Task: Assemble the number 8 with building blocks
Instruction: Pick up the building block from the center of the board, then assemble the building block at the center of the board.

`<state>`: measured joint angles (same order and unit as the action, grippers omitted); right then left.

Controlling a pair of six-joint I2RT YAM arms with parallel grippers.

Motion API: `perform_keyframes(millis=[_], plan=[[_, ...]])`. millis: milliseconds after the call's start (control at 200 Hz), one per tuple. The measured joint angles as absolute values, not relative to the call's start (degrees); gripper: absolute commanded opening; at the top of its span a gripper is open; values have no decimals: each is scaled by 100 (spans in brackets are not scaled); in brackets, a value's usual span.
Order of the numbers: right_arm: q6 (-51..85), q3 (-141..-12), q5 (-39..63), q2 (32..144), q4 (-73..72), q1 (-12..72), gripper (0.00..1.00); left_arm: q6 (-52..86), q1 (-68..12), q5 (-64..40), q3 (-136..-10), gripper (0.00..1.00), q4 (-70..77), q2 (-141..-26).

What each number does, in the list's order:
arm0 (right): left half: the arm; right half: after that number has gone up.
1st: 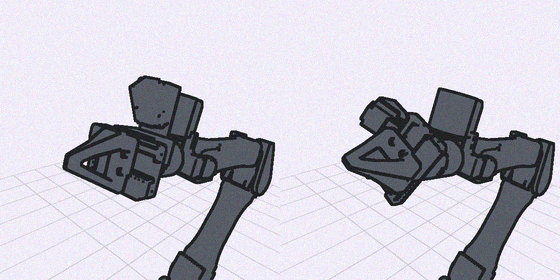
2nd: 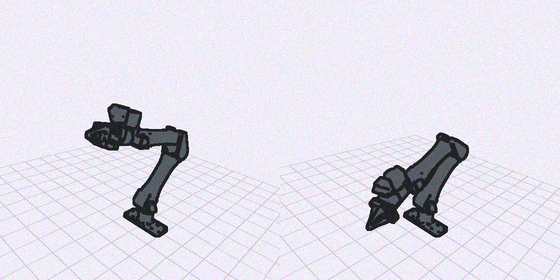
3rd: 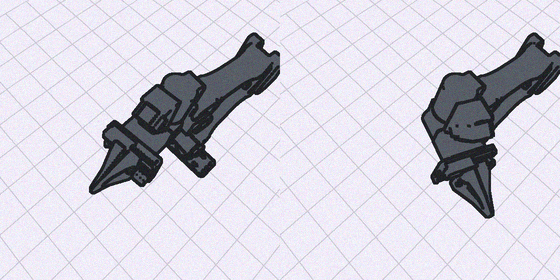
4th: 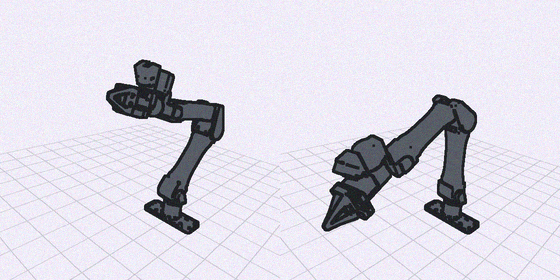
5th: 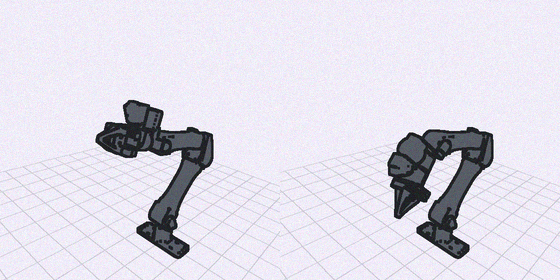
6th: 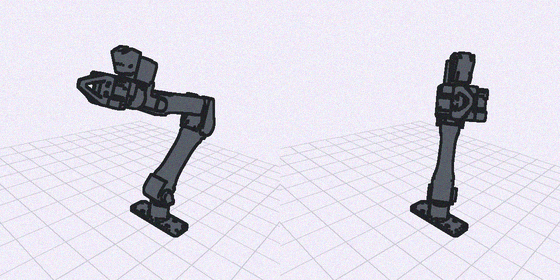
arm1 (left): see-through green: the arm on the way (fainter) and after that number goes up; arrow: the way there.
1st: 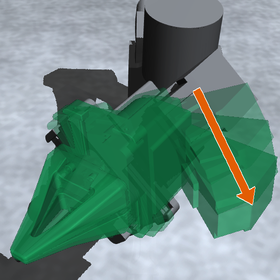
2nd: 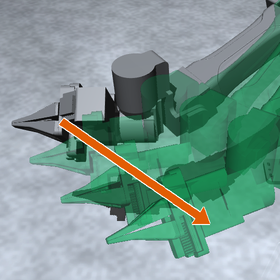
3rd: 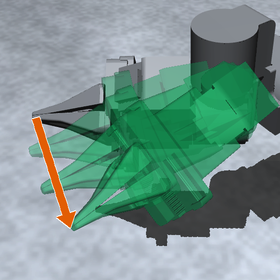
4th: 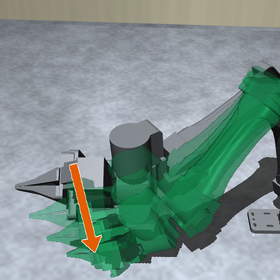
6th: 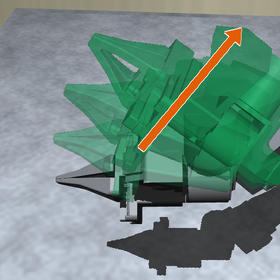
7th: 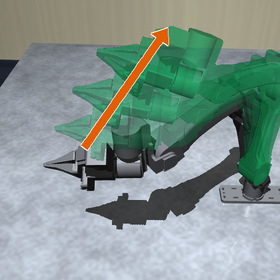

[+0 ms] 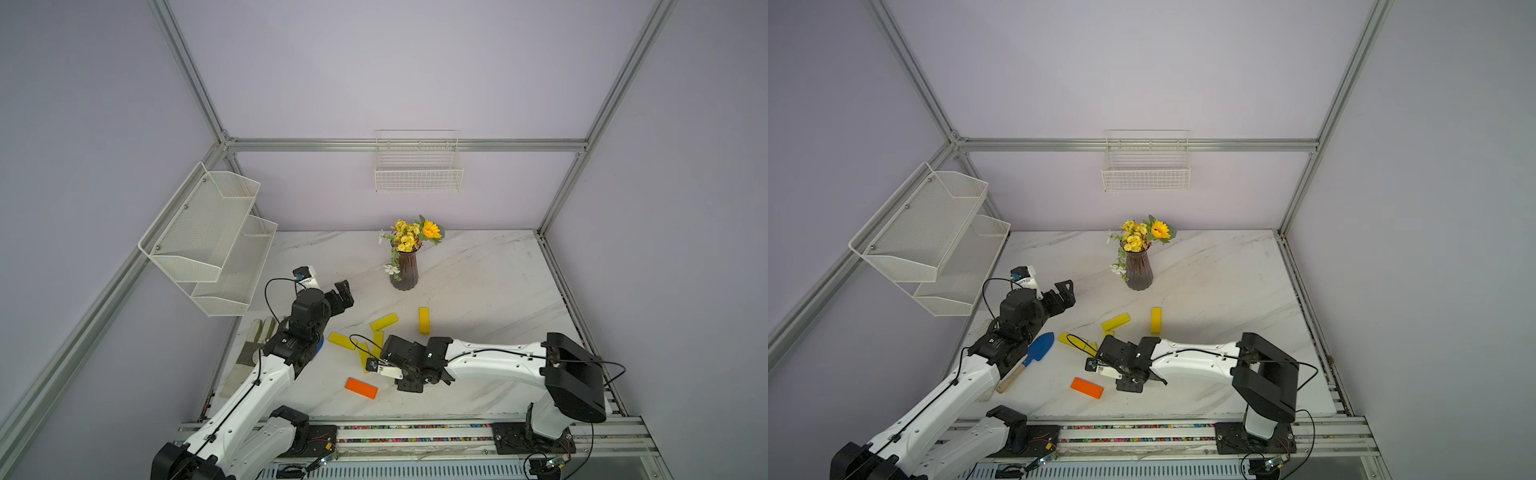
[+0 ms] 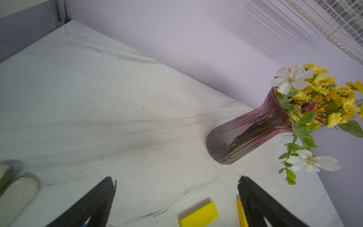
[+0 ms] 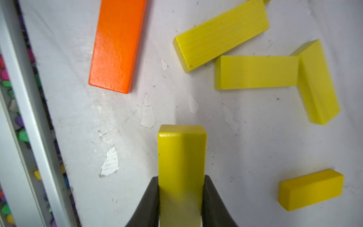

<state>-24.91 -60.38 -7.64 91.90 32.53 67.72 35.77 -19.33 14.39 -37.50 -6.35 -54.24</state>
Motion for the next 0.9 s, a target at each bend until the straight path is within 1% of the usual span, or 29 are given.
perform_keyframes(millis=[80, 125, 190, 280, 400, 580, 770, 900], plan=[[-3173, -5647, -786, 8405, 2902, 6661, 0, 3575, -1933, 1444, -3750, 100, -600, -5459], [-3496, -5540, -746, 8047, 2808, 6464, 0, 3575, -1933, 1446, -3750, 100, -572, -5478], [-3798, -5535, -694, 7773, 2689, 6040, 0, 3573, -1933, 1450, -3750, 100, -532, -5496], [-4143, -5577, -657, 7701, 2571, 5339, 0, 3570, -1933, 1457, -3750, 100, -504, -5516], [-4536, -5553, -532, 7784, 2556, 4434, 0, 3531, -1933, 1459, -3750, 100, -464, -5544], [-5192, -5400, -130, 8042, 2488, 3448, 0, 3509, -1933, 1476, -3750, 100, -414, -5551], [-6110, -5395, 366, 8724, 2366, 2423, 0, 3481, -1933, 1503, -3750, 100, -392, -5599], [-6742, -5581, 716, 9268, 2368, 1885, 0, 3481, -1933, 1507, -3750, 100, -392, -5671]])
